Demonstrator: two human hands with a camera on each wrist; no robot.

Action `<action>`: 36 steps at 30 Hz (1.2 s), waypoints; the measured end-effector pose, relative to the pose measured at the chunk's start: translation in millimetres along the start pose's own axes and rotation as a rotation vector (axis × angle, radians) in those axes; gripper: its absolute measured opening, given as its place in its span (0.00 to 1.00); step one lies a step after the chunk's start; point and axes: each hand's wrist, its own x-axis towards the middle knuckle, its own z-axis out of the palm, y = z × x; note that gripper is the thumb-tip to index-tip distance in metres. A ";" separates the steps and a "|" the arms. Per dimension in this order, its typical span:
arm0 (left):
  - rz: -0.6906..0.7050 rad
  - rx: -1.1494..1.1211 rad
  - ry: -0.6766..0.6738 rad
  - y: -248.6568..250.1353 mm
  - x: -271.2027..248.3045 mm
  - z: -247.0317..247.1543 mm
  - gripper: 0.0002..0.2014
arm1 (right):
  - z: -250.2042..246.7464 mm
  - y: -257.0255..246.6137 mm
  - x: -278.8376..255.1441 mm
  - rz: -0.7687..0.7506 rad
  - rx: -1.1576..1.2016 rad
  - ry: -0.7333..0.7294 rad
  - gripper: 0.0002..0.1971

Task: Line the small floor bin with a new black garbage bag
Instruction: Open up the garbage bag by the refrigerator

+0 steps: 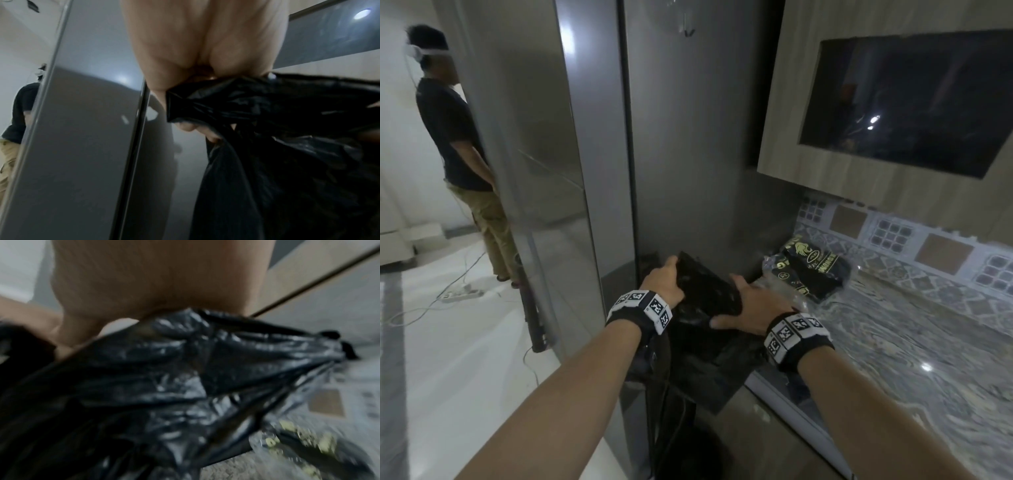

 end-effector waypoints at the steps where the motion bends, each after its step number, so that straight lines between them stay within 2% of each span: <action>1: -0.016 -0.026 0.019 -2.5 1.5 2.3 0.37 | 10.0 -0.6 3.4 -0.016 -0.112 -0.016 0.47; 3: -0.059 -0.076 0.030 -8.9 4.3 6.4 0.39 | 25.8 -0.1 11.5 0.002 -0.227 0.004 0.26; 4: -0.077 -0.085 0.018 -13.4 4.8 9.6 0.38 | 33.1 2.1 16.1 0.033 -0.208 0.023 0.18; 5: -0.090 -0.075 -0.005 -18.9 4.9 14.1 0.35 | 38.5 4.4 18.9 0.063 -0.156 0.022 0.16; 7: -0.121 -0.019 -0.073 -31.7 4.3 26.8 0.29 | 51.4 11.6 27.8 0.095 -0.040 0.001 0.17; 9: -0.175 0.005 -0.116 -46.7 4.5 46.0 0.26 | 67.2 19.7 40.0 0.109 0.027 -0.092 0.17; 14: -0.355 -0.033 -0.191 -89.4 10.9 118.1 0.28 | 123.1 47.5 68.9 0.117 0.082 -0.243 0.10; 18: -0.493 -0.057 -0.256 -120.3 11.1 183.4 0.32 | 186.0 65.2 84.5 0.125 0.113 -0.300 0.14; 20: -0.535 -0.077 -0.269 -143.4 14.2 227.5 0.32 | 221.7 71.5 94.7 0.117 0.119 -0.360 0.12; 22: -0.550 -0.105 -0.274 -153.6 10.7 252.8 0.28 | 247.0 73.9 97.9 0.119 0.151 -0.387 0.12; 27: -0.532 -0.172 -0.358 -197.2 8.1 340.9 0.15 | 349.2 91.9 105.4 0.206 0.195 -0.483 0.19; 32: -0.505 -0.173 -0.344 -270.4 13.1 429.7 0.14 | 471.4 114.9 121.7 0.274 0.305 -0.507 0.16; 36: -0.485 -0.144 -0.338 -325.1 19.7 491.8 0.17 | 561.1 129.4 134.6 0.282 0.198 -0.482 0.16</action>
